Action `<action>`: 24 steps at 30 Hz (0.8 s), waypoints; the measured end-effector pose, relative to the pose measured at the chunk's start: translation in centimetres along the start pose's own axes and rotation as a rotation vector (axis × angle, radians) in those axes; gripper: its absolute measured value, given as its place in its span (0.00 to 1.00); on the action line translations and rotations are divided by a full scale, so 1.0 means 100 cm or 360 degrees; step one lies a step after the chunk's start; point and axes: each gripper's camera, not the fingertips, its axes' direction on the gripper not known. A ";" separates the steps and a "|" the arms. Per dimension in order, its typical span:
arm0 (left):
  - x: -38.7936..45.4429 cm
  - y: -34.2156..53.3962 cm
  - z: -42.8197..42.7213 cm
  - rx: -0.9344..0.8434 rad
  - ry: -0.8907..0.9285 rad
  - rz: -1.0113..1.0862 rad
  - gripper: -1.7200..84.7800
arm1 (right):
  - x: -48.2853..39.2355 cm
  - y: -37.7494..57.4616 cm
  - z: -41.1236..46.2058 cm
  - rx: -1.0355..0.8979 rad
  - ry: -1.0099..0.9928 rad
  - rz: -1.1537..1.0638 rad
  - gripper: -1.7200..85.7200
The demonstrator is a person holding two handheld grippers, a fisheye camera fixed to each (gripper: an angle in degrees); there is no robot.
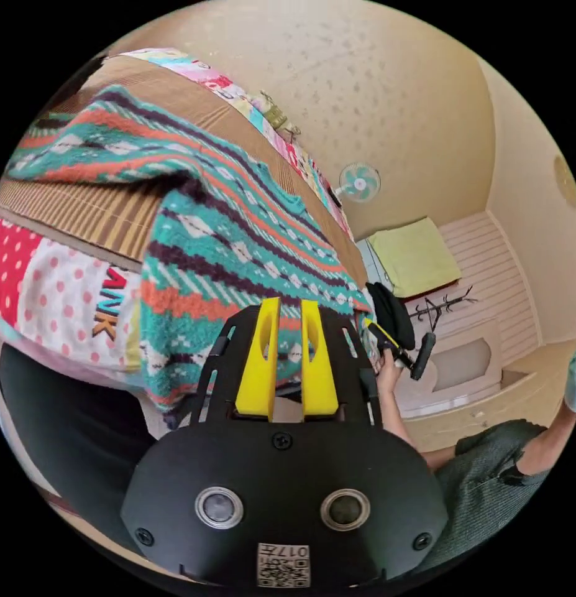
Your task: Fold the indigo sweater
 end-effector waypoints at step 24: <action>-0.115 -0.171 -0.150 0.0723 -0.0666 -0.0296 0.06 | 0.120 0.014 0.057 -0.0139 -0.0671 0.0087 0.03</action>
